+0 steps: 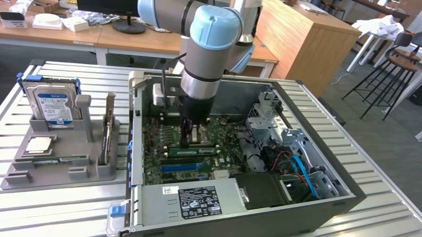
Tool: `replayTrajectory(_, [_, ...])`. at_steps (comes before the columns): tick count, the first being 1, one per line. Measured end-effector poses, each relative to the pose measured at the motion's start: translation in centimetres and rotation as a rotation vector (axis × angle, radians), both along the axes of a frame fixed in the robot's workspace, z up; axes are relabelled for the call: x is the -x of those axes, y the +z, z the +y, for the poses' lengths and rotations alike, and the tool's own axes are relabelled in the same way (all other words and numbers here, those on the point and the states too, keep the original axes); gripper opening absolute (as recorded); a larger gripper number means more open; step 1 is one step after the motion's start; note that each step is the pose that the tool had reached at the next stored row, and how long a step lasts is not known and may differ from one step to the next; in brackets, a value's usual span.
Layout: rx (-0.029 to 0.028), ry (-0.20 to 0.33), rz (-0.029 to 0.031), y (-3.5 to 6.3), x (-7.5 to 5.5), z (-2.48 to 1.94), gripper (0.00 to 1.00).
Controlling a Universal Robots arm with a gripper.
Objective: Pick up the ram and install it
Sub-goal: 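Press down the ram until it locks into place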
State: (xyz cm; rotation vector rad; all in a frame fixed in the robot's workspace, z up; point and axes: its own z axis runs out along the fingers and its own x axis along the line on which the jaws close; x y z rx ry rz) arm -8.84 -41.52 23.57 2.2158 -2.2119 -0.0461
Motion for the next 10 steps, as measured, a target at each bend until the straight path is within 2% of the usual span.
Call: replayTrajectory(10, [0.0, 0.0, 0.0, -0.4, 0.0, 0.0, 0.1])
